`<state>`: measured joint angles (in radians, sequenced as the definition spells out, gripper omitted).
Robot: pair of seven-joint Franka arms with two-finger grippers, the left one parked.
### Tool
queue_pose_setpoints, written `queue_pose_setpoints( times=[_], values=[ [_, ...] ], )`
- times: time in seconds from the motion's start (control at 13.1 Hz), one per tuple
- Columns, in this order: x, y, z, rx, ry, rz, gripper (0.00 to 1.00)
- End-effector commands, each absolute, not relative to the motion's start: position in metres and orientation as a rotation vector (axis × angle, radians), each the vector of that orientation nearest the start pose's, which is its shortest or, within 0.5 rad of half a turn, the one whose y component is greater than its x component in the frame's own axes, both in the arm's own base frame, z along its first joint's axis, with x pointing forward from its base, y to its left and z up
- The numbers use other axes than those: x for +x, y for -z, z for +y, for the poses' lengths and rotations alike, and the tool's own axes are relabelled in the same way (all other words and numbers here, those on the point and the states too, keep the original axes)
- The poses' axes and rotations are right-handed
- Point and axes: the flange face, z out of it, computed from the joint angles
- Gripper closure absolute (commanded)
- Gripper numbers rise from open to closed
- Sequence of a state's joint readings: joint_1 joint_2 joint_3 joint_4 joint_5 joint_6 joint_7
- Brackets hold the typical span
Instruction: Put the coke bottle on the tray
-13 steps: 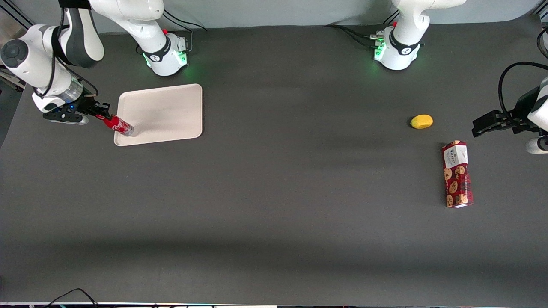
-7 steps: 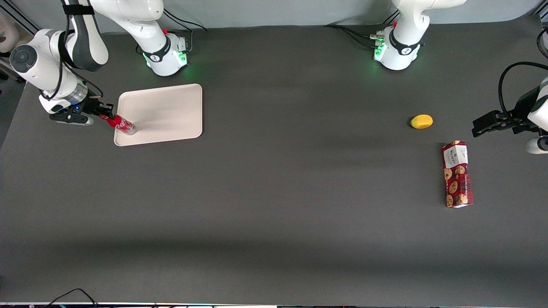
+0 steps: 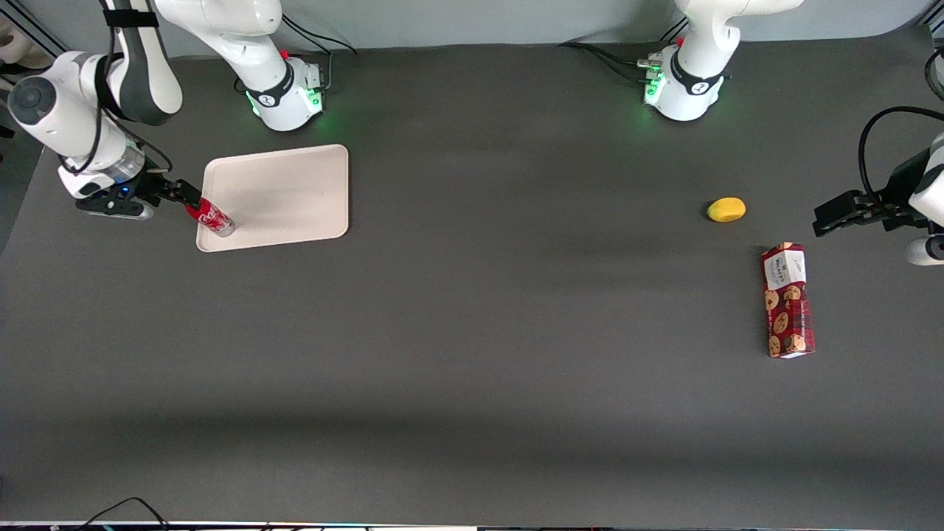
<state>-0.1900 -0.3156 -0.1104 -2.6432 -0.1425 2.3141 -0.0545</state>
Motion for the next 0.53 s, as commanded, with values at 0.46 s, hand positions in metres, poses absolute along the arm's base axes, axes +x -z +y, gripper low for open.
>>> queue_pose_setpoints(
  times=[0.46],
  values=[
    [0.546, -0.552, -0.132, -3.214, 0.11, 0.238, 0.0]
  ],
)
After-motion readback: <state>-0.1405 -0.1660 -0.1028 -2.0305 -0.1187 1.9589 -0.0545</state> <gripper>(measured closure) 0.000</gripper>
